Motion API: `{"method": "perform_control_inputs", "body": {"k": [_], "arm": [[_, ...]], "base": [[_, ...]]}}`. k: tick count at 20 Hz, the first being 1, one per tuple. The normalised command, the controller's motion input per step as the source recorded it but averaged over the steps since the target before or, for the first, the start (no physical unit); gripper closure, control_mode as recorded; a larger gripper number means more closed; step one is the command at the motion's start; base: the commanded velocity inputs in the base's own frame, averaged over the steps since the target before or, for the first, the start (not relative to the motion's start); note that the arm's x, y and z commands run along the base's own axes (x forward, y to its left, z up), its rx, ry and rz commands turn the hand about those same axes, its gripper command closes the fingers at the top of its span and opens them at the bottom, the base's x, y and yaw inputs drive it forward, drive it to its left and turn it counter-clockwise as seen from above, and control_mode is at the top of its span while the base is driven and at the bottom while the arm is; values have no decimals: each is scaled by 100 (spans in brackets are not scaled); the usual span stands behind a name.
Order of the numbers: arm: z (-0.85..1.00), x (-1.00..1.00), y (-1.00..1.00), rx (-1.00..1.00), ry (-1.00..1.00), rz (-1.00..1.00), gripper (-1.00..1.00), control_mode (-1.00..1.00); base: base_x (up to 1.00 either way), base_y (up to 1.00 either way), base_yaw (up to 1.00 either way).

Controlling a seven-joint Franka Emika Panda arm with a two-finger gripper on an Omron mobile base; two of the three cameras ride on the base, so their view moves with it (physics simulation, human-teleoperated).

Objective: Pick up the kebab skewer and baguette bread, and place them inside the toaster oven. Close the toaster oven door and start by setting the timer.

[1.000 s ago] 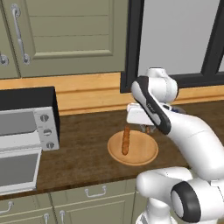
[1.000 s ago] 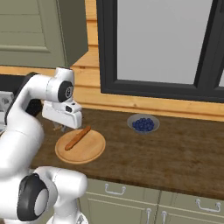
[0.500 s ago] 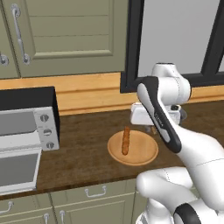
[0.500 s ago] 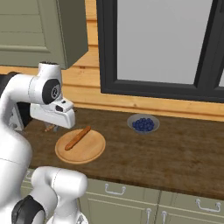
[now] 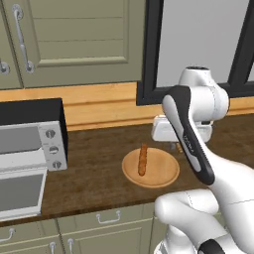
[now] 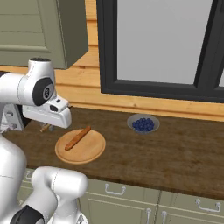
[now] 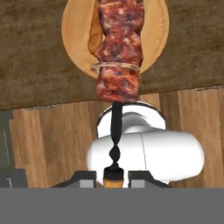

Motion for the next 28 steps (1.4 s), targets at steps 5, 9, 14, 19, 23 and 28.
{"method": "perform_control_inputs", "body": {"k": [5,9,14,19,23,28], "arm": [[6,-20,0,0,-7,13,100,-100],[6,-25,0,0,-3,7,100,-100],[10,-12,0,0,0,1,100,-100],[0,0,0,0,0,0,100,100],[0,0,0,0,0,0,100,100],[0,0,0,0,0,0,100,100]], "base": [[0,0,0],[0,0,0],[0,0,0],[-14,46,0],[-19,95,0],[0,60,0]]}}
